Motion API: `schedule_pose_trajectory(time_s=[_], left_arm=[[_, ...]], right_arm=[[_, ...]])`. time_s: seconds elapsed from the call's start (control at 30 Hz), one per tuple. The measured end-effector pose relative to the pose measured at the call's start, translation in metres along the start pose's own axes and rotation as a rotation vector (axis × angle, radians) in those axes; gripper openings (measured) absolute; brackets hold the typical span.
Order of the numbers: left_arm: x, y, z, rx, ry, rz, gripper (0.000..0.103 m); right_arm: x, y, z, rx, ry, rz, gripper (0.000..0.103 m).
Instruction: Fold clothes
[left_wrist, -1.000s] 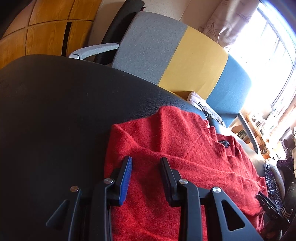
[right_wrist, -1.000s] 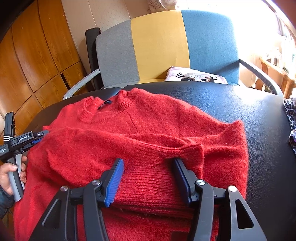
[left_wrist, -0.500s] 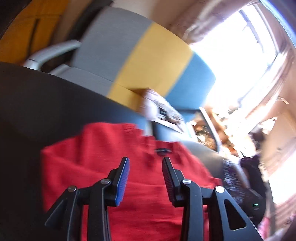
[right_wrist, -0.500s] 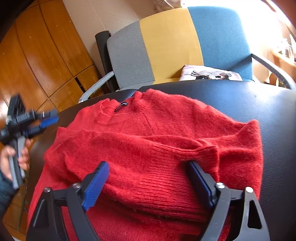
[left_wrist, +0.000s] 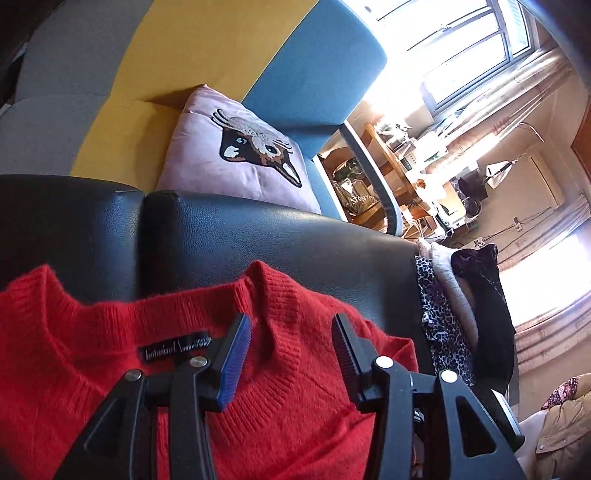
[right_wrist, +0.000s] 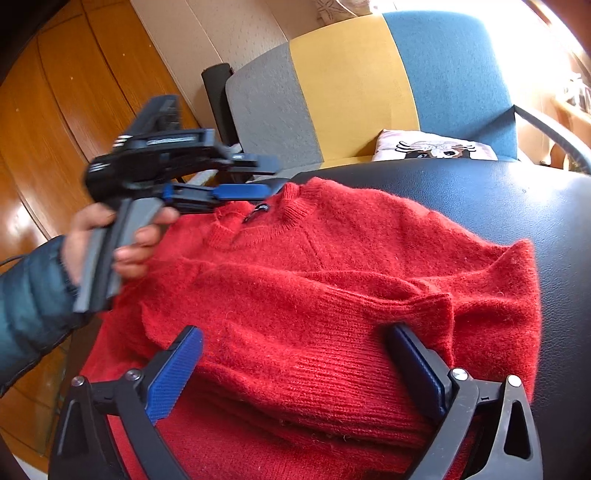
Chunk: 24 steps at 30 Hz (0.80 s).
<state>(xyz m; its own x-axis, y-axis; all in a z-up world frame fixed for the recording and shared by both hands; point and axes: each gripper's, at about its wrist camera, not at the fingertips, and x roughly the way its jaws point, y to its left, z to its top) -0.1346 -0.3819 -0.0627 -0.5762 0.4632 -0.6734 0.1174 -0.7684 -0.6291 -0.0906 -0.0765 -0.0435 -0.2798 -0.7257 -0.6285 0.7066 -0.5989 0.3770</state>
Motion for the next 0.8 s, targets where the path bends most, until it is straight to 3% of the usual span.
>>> schedule_pose_trajectory(time_s=[0.2,0.3,0.4,0.47,0.53,0.57,0.7,0.73,0.8], left_arm=[[0.032,0.002,0.006,-0.002,0.082,-0.076,0.046],[0.038,-0.001,0.012,0.001,0.081,-0.103,0.043],[0.04,0.0,0.021,-0.01,0.03,-0.107,0.009],[0.039,0.002,0.027,-0.034,-0.025,-0.089,0.005],[0.049,0.005,0.029,-0.031,-0.025,-0.005,0.002],[0.055,0.006,0.03,-0.028,-0.023,0.04,0.002],[0.054,0.002,0.033,-0.045,-0.041,0.062,0.005],[0.051,-0.003,0.032,-0.033,-0.032,0.07,0.017],[0.033,-0.013,0.028,-0.004,-0.038,0.06,0.03]], right_arm=[[-0.001,-0.004,0.0,0.032,-0.019,0.041,0.103],[-0.002,-0.006,0.0,0.047,-0.027,0.058,0.103],[-0.002,-0.007,0.0,0.05,-0.03,0.062,0.103],[-0.003,-0.006,-0.001,0.049,-0.032,0.062,0.103],[-0.003,-0.005,-0.002,0.047,-0.032,0.06,0.103],[-0.003,-0.005,-0.002,0.046,-0.031,0.059,0.103],[-0.003,-0.004,-0.003,0.043,-0.03,0.054,0.103],[-0.003,-0.004,-0.003,0.042,-0.029,0.052,0.103],[-0.004,-0.003,-0.003,0.04,-0.029,0.05,0.103]])
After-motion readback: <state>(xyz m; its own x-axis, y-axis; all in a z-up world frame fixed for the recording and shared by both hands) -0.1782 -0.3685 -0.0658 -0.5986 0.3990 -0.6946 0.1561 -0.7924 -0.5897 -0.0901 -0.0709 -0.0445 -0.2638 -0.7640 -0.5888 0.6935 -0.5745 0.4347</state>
